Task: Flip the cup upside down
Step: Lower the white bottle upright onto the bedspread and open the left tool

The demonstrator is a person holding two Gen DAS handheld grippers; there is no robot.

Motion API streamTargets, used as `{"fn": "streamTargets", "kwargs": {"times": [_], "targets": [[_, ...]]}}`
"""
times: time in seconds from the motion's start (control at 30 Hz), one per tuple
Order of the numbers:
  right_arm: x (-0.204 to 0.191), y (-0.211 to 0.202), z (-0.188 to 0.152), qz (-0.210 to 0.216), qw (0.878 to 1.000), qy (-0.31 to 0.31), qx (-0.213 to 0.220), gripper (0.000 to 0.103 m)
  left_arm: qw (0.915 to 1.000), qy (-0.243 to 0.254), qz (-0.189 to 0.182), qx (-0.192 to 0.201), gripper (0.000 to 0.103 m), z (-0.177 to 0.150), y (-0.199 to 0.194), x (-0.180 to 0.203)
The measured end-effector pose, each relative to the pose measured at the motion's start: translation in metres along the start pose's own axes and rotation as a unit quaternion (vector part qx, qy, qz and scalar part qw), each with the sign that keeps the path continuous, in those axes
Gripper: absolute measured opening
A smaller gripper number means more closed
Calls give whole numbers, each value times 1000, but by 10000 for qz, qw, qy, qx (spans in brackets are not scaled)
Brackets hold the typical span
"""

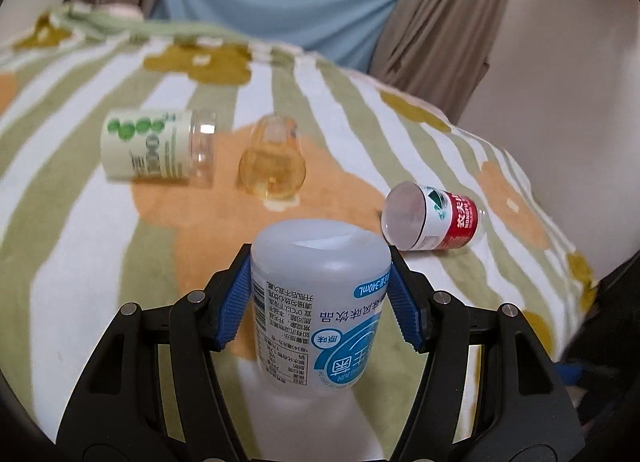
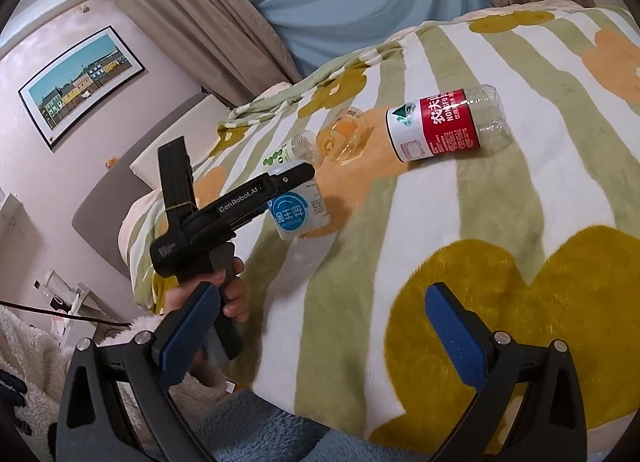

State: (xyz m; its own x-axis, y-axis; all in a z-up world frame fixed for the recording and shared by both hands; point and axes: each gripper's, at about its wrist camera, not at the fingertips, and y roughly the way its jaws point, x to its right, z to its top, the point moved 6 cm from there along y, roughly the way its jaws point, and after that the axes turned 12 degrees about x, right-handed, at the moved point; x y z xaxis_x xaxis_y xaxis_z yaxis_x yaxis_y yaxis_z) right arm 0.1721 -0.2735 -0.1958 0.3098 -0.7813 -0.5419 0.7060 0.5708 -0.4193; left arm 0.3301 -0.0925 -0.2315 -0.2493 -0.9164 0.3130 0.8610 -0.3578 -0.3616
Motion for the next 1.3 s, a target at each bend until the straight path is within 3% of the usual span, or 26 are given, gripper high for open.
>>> {"fn": "streamTargets", "kwargs": {"times": [0.13, 0.57, 0.73, 0.97, 1.0, 1.1, 1.3], "targets": [[1, 5, -4, -49, 9999, -72, -63, 103, 9991, 364, 54, -192, 60, -12, 1, 3], [-10, 13, -2, 96, 9998, -175, -83, 103, 9947, 854, 122, -562, 60, -21, -11, 16], [-11, 11, -1, 86, 9998, -198, -41, 103, 9930, 1100, 335, -278, 59, -18, -16, 13], [-9, 12, -3, 66, 9998, -178, -78, 103, 9915, 1257, 292, -166, 60, -25, -23, 13], [-9, 13, -3, 69, 9998, -174, -76, 103, 9922, 1203, 286, -171, 64, -25, -25, 12], [-10, 13, -3, 69, 9998, -182, -77, 103, 9957, 870, 231, -196, 102, -22, -28, 6], [-14, 14, -2, 31, 9996, -253, -92, 103, 9971, 676, 296, -182, 103, -15, -33, -4]]}}
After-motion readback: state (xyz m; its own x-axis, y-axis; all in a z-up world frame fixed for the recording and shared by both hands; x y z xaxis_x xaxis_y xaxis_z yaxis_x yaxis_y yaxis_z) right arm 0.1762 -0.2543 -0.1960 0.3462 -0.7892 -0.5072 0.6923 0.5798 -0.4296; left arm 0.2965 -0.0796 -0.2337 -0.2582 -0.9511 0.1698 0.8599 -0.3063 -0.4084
